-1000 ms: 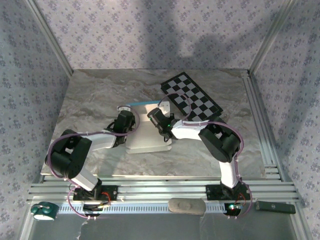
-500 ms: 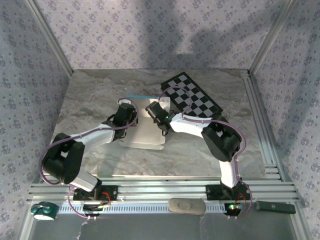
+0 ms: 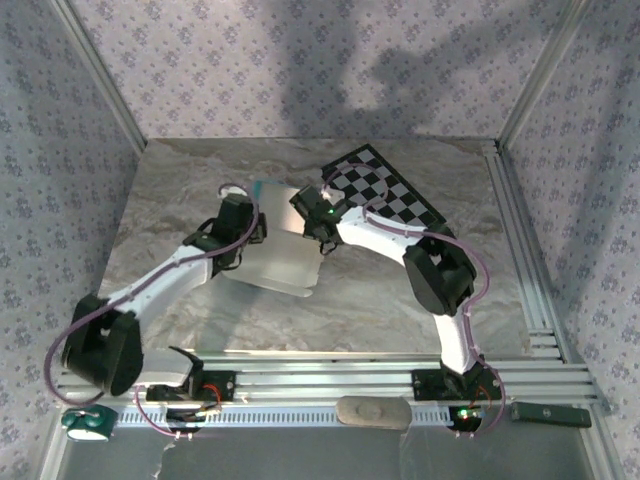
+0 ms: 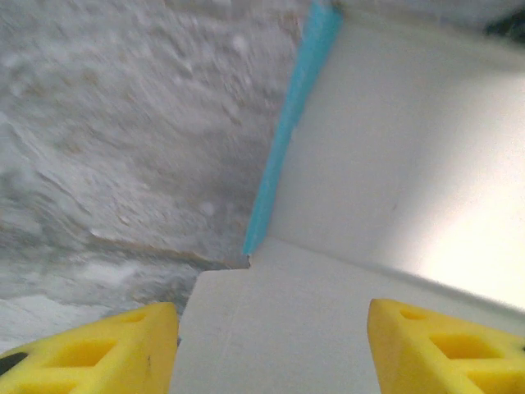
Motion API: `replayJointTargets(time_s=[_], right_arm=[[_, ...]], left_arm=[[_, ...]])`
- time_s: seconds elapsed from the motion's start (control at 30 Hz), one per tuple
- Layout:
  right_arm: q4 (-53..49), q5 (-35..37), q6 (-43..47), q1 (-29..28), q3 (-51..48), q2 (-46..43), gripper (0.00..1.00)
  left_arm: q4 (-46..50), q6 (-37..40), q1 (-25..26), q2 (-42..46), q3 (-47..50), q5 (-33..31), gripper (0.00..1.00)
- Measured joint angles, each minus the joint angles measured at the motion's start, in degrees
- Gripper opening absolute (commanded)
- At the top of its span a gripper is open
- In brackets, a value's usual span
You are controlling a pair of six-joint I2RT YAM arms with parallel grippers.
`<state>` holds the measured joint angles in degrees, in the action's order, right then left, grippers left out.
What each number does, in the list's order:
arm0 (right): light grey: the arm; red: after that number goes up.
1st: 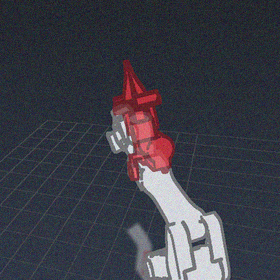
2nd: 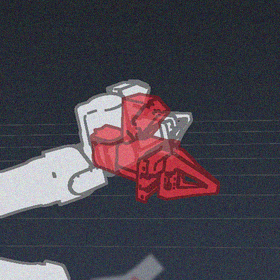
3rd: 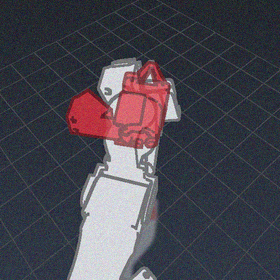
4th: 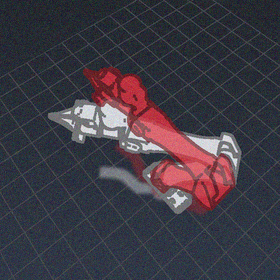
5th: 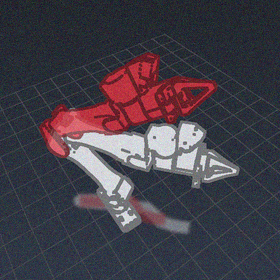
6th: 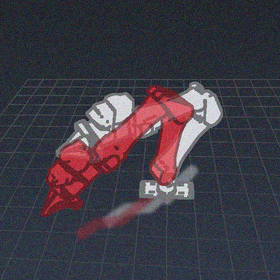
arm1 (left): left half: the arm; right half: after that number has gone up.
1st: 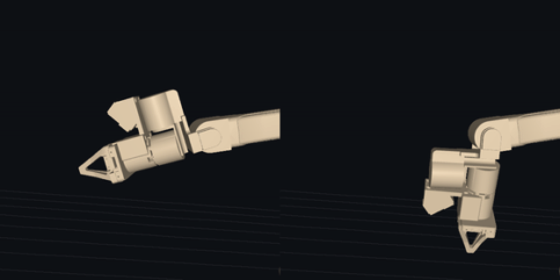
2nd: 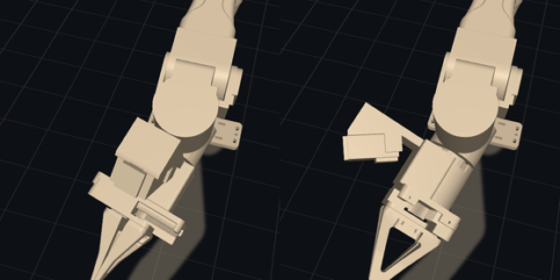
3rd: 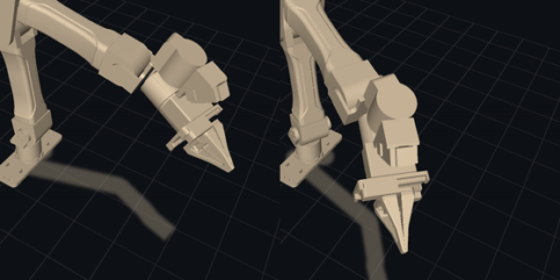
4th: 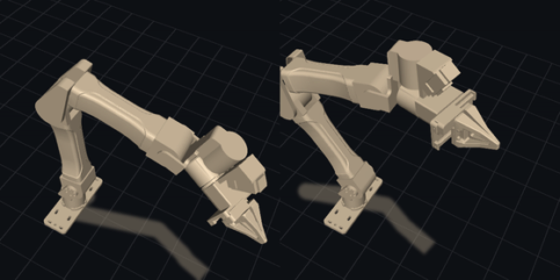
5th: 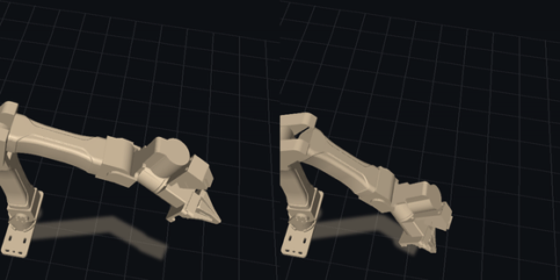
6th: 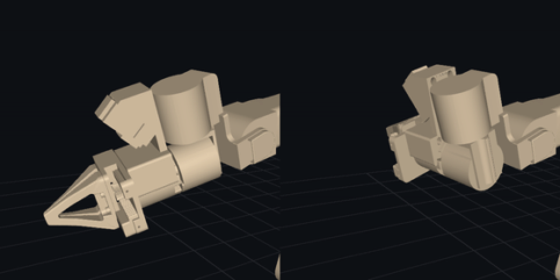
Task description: Fold the paper box
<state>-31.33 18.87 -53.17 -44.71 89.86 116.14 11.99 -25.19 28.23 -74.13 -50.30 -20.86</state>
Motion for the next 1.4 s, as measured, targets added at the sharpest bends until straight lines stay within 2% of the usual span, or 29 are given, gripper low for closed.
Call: replayJointTargets(time_s=[0.17, 0.27, 0.5, 0.83, 1.0, 1.1, 1.17, 1.3, 1.4], right_arm=[[-1.97, -9.38, -11.89, 2.14, -0.22, 0.04, 0.0], [-2.4, -15.06, -19.28, 3.52, -0.39, 0.07, 0.0], [-4.63, -25.22, -37.16, 4.7, 0.59, 2.8, 0.0], [-6.71, -31.21, -53.4, 3.52, 3.1, 6.69, 0.03], [-4.87, -32.79, -58.9, 3.41, 2.25, 7.26, 0.2], [-2.89, -32.81, -61.44, 3.28, 1.22, 7.26, 0.54], [-1.33, -32.46, -62.2, 3.26, 1.25, 7.08, 0.66], [-0.72, -31.3, -62.55, 2.69, 0.96, 6.29, 0.75], [-1.31, -29.66, -62.1, 1.73, 0.74, 4.5, 0.77]], left_arm=[[3.74, -1.07, 0.04, 12.46, -1.68, -3.21, 0.62], [6.56, -1.57, 0.11, 16.09, -4.76, -3.8, 0.62], [12.48, -3.41, 0.28, 17.07, -7.32, -3.74, 0.64], [17.33, -4.46, 1.05, 17.07, -7.41, -1.79, 0.63], [18.29, -4.44, 1.53, 17.16, -7.41, -0.96, 0.63], [18.34, -4.42, 1.88, 17.16, -7.41, -0.37, 0.63], [18.32, -4.37, 1.95, 17.16, -7.41, 0.31, 0.63], [18.34, -4.26, 1.95, 17.14, -7.45, 1.79, 0.64], [19.17, -4.26, 2.08, 17.09, -8.41, 2.84, 0.65]])
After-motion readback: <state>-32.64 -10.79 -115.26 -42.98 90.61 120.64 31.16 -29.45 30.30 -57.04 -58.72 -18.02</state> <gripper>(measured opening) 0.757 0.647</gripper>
